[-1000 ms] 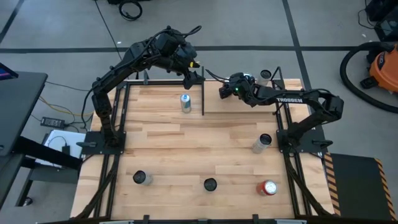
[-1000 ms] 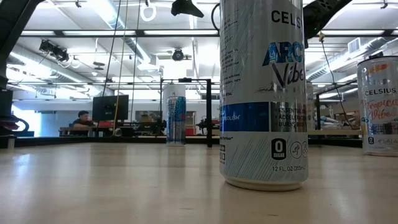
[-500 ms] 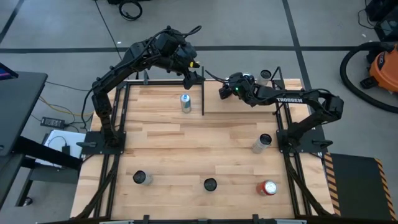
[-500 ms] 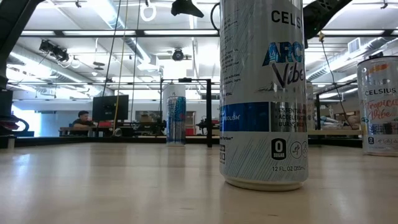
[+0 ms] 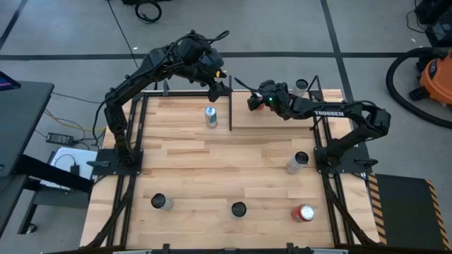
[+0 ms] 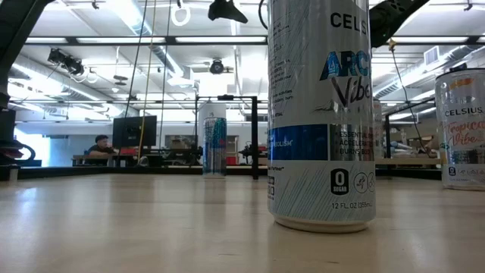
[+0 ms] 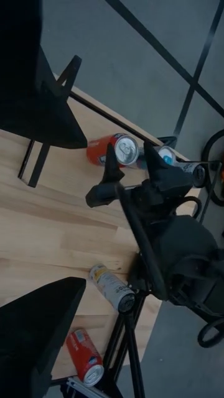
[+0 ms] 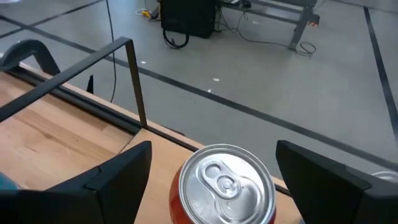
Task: Place canned beverage on shelf
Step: Put the right white blue soda can on the shelf
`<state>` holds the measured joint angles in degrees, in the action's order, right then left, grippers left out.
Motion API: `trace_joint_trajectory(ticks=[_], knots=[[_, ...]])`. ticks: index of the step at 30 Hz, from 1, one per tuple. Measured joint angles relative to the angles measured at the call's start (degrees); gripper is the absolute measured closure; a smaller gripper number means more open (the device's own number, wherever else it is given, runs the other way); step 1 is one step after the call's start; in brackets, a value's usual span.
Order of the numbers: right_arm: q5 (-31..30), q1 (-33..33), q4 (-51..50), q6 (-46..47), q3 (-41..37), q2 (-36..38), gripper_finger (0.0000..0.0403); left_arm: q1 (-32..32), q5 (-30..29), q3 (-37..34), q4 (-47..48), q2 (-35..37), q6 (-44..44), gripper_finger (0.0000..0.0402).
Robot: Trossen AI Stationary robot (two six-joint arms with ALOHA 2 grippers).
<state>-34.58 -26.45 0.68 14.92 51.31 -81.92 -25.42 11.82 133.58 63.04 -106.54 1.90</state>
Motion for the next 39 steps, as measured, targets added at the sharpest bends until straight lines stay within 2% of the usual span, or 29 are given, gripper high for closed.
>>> trace_joint_trajectory(ticks=[7,15,20,26,30,35,37,39], knots=[[10.8,0.2,-0.3,-6.7,0.0,3.8,0.0051,0.0,0.0,0.0,-0.5,0.0,0.4,0.0044],[14.2,1.4,-4.7,-9.9,0.0,11.9,0.0051,0.3,0.0,0.0,-3.4,0.0,0.5,0.0044],[19.9,2.2,-8.7,-10.6,0.0,16.6,0.0051,0.3,0.0,0.0,-6.1,0.0,0.2,0.0044],[33.7,2.5,-13.3,-10.3,0.0,21.6,0.0051,0.3,0.0,0.0,-7.5,0.0,0.5,0.0044],[42.9,2.4,-15.6,-6.0,0.0,24.0,0.0051,0.3,0.0,-0.1,-10.7,0.0,4.3,0.0044],[58.6,4.3,-19.8,-4.9,0.0,25.3,0.0051,0.6,0.7,-0.1,-8.4,0.0,2.2,0.0044],[62.3,6.5,-20.5,-5.4,0.0,25.5,0.0051,1.0,0.8,-0.1,-5.4,0.0,1.8,0.0044],[63.4,9.2,-20.6,-5.5,0.0,25.7,0.0051,1.6,0.7,-0.1,-2.8,0.0,1.5,0.0044]])
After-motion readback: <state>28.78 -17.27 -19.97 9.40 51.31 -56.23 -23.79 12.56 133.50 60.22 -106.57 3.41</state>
